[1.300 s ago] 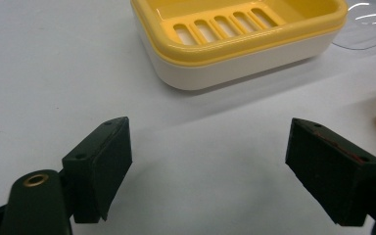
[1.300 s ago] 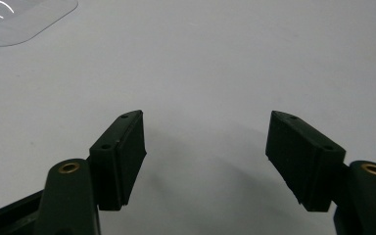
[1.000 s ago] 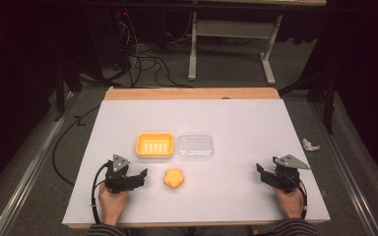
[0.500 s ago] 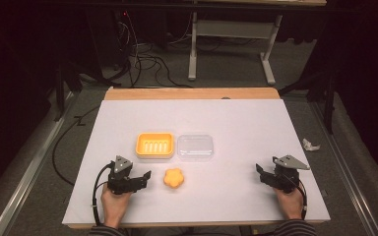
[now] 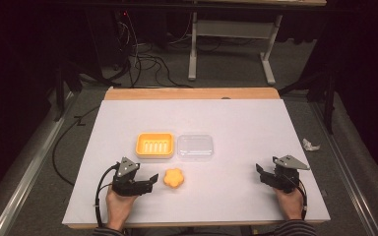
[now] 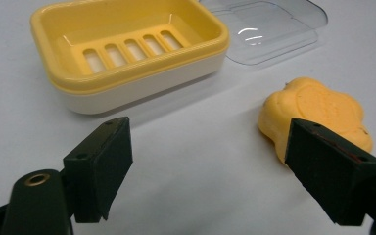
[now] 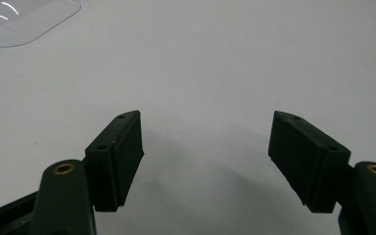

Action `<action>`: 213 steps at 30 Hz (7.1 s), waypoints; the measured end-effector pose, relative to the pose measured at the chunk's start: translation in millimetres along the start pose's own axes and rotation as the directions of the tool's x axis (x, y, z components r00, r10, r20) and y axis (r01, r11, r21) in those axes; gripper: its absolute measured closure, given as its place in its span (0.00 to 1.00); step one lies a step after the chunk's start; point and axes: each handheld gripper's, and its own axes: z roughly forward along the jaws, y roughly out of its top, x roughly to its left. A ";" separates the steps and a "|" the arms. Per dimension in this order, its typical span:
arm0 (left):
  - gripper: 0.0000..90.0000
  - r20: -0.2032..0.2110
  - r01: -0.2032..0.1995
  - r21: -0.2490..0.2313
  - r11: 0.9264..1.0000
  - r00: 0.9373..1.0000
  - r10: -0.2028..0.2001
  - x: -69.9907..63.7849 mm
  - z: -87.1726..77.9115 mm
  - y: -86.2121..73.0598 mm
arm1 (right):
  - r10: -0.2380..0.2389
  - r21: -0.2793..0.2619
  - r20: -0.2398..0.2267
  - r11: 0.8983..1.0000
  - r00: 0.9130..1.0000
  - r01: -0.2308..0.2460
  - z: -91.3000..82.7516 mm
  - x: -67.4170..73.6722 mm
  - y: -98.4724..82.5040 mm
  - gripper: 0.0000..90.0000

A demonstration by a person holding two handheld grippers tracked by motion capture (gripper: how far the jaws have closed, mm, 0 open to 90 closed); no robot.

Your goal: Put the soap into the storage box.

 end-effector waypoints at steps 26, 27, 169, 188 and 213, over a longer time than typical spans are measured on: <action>0.16 0.082 -0.106 0.023 0.994 0.991 0.104 -34.7 16.4 14.7 | -0.006 0.002 -0.001 1.000 1.000 0.006 0.2 0.5 0.0 0.32; 0.16 0.090 -0.106 0.027 0.994 0.991 0.103 -35.7 18.1 14.9 | -0.005 0.001 -0.001 1.000 1.000 0.005 0.1 0.6 0.0 0.32; 0.30 -0.125 0.047 0.171 0.984 0.992 -0.025 36.3 78.6 87.9 | 0.004 -0.001 -0.004 1.000 1.000 -0.004 -0.4 -0.5 -0.1 0.32; 0.26 -0.146 0.059 0.135 0.989 0.988 -0.039 36.2 83.3 86.9 | 0.000 -0.004 -0.007 1.000 1.000 0.000 -0.4 -0.9 -0.2 0.32; 0.27 -0.113 0.012 0.017 1.000 0.994 -0.010 24.6 47.9 94.7 | 0.011 -0.011 -0.008 1.000 1.000 -0.011 -1.0 -1.5 -0.4 0.32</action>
